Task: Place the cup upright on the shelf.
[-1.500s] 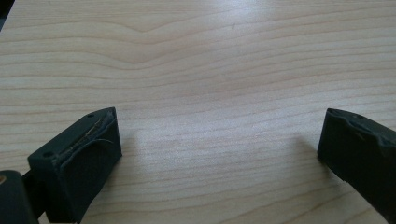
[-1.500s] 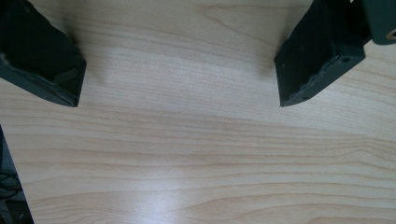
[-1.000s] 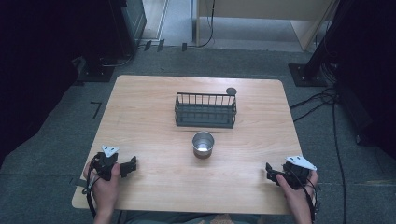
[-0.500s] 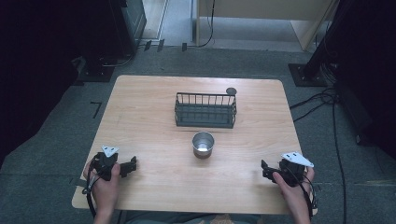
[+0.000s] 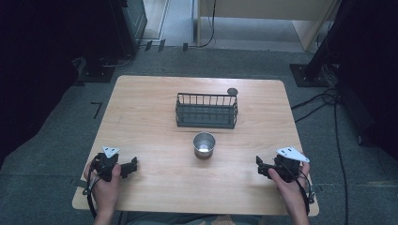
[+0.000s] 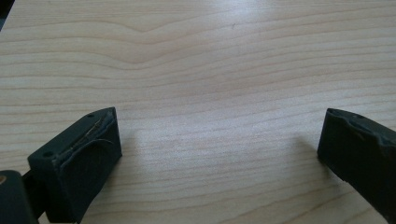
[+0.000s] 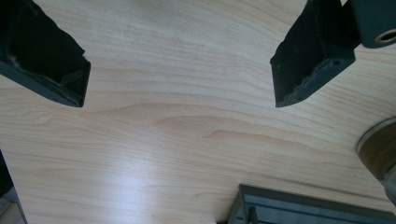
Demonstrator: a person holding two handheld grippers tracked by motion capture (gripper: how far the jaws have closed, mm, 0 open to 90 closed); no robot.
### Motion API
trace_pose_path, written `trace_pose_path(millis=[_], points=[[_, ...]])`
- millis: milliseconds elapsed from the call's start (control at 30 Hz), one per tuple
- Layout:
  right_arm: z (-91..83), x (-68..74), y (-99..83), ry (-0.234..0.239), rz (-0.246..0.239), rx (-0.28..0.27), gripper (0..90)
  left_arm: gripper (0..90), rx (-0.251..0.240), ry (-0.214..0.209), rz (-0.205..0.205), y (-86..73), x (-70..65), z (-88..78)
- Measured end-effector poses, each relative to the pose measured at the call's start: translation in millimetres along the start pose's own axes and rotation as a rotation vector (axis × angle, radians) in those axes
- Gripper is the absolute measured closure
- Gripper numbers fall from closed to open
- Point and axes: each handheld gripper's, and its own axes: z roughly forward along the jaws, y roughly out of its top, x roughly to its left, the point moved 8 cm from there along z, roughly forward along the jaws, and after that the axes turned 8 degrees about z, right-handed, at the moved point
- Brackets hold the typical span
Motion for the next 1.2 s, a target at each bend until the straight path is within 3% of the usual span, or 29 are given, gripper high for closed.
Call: trace_pose_path(millis=[1200], points=[[15.4,59.9,28.6,0.095,-0.078,-0.022,4.0,0.0,0.000,0.000,0.000,0.0,0.0,0.0]])
